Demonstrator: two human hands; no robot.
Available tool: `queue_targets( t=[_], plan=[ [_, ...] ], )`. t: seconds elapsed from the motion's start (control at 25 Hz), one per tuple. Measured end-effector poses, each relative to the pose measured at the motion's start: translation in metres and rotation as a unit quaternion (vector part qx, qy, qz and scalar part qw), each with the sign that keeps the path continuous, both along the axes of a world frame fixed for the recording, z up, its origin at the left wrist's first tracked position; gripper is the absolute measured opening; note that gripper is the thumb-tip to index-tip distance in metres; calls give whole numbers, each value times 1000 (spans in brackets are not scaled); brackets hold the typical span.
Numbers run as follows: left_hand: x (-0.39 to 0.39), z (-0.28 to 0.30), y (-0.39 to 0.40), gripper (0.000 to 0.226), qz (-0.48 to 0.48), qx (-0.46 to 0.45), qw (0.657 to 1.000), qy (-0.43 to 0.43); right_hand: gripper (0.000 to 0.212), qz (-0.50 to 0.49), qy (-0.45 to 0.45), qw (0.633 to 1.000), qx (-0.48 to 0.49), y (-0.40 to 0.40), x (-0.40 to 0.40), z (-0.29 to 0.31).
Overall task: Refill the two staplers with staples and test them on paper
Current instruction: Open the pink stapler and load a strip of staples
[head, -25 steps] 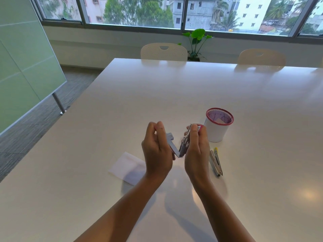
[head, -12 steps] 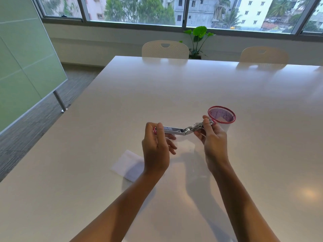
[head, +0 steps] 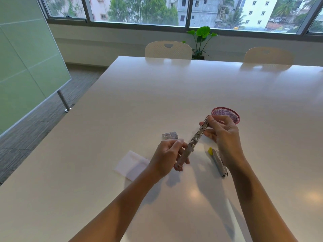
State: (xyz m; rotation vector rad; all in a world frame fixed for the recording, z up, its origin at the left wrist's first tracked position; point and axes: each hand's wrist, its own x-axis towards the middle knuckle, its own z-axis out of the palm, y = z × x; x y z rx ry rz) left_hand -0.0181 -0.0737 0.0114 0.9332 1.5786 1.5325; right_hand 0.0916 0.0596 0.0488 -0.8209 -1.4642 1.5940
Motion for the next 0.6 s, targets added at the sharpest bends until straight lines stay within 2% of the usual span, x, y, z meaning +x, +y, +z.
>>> queue_targets(
  t=[0.12,0.32,0.52,0.6],
  plan=[
    [9,7,5,55,-20,2,999,-39,23,43,-42,998,11,-7,-4,-4],
    [15,1,10,47,30,-2,995,-90,23,157,-65,985,17,-24,-17,-17],
    [13,-4,13,52,94,12,987,-128,24,171,-77,981,54,-26,-20,-21],
    [11,-5,14,52,115,4,986,-119,25,141,-138,972,126,-26,-18,-19]
  ],
)
